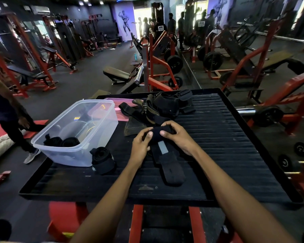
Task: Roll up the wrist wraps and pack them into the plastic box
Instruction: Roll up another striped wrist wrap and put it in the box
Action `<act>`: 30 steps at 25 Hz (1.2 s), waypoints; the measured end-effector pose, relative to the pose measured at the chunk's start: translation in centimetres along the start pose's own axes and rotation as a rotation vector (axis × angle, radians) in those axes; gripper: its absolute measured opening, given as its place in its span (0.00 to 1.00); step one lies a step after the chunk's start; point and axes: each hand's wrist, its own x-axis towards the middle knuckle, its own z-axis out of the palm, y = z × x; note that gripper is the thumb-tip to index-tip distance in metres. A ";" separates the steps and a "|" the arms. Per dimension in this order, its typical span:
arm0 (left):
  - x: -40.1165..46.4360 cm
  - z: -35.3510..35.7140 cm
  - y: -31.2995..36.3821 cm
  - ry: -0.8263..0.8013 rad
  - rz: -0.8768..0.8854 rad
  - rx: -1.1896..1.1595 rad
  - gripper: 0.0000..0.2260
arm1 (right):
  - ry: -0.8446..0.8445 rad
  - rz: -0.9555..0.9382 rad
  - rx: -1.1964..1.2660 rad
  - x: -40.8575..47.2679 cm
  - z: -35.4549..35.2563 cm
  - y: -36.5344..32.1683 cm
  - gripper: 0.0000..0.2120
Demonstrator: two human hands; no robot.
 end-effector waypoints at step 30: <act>-0.8 0.8 0.2 -0.166 0.089 -0.086 0.15 | 0.262 -0.191 -0.111 -0.5 0.6 -1.0 0.06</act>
